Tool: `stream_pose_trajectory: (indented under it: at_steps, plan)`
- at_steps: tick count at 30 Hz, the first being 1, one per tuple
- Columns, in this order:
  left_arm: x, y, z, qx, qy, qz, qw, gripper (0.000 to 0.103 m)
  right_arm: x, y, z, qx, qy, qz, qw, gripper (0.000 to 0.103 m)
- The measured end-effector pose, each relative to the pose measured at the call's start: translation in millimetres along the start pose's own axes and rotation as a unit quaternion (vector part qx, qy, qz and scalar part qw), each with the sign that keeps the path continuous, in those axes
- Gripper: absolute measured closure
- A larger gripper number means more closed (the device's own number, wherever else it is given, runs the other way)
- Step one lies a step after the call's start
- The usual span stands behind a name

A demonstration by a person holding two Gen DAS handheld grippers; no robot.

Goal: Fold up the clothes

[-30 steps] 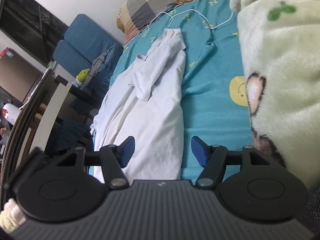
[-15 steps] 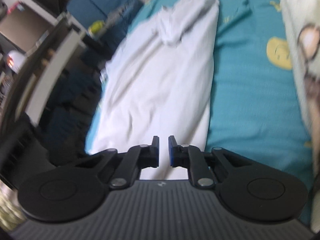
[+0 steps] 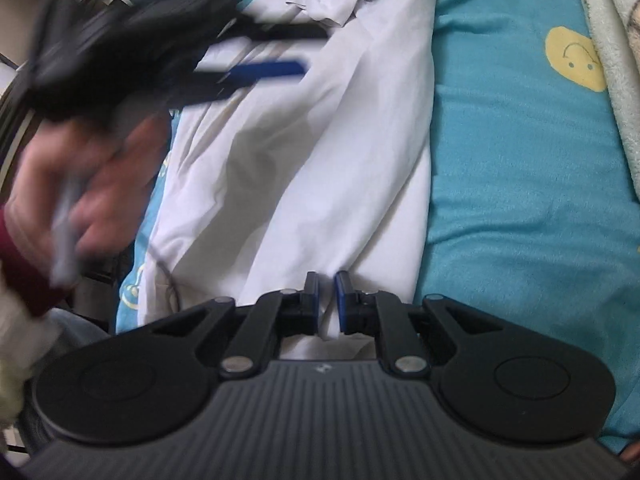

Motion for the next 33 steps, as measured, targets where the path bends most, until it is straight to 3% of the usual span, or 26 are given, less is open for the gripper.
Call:
stream_pose_trajectory:
  at_steps: [3,5,9,11,13,16,24,29,33]
  plan:
    - [25,9,-29,0.022,-0.007,0.029,0.9993,0.055,0,1,0,0.006,0.001,0.006,1.0,0.091]
    - [32,11,-46,0.016,-0.003,0.047,0.9988,0.056,0,5,-1,0.012,0.004,0.016,1.0,0.091]
    - [44,3,-61,0.028,-0.014,0.045,0.9985,0.056,-1,15,-5,0.024,0.015,0.05,0.998,0.091]
    - [48,-1,-65,0.036,-0.016,0.042,0.9984,0.064,-1,18,-7,0.02,0.018,0.061,0.998,0.091]
    - [51,-2,-68,0.049,-0.015,0.039,0.9979,0.088,-2,18,-10,0.015,0.024,0.067,0.997,0.091]
    - [54,-7,-63,0.066,-0.018,0.018,0.9975,0.096,-5,22,-13,0.0,0.031,0.084,0.996,0.091]
    - [86,-23,-23,0.115,-0.026,-0.023,0.9927,0.097,-8,34,-18,-0.03,0.042,0.138,0.989,0.091]
    - [87,-11,-38,0.176,0.004,-0.042,0.9835,0.097,-7,33,-25,-0.036,0.057,0.154,0.986,0.091]
    - [78,5,-51,0.174,0.005,-0.031,0.9842,0.096,-5,32,-27,-0.035,0.062,0.158,0.985,0.092]
Point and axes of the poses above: each gripper's, at about its wrist camera, not at the fingertips, and z roughly against the way its jaws point, y to its left, x to its top, the point moved 5 cm from there along -z, roughly the way its jaws point, and after that the axes turned 13 degrees about y, right-handed, at the moved point
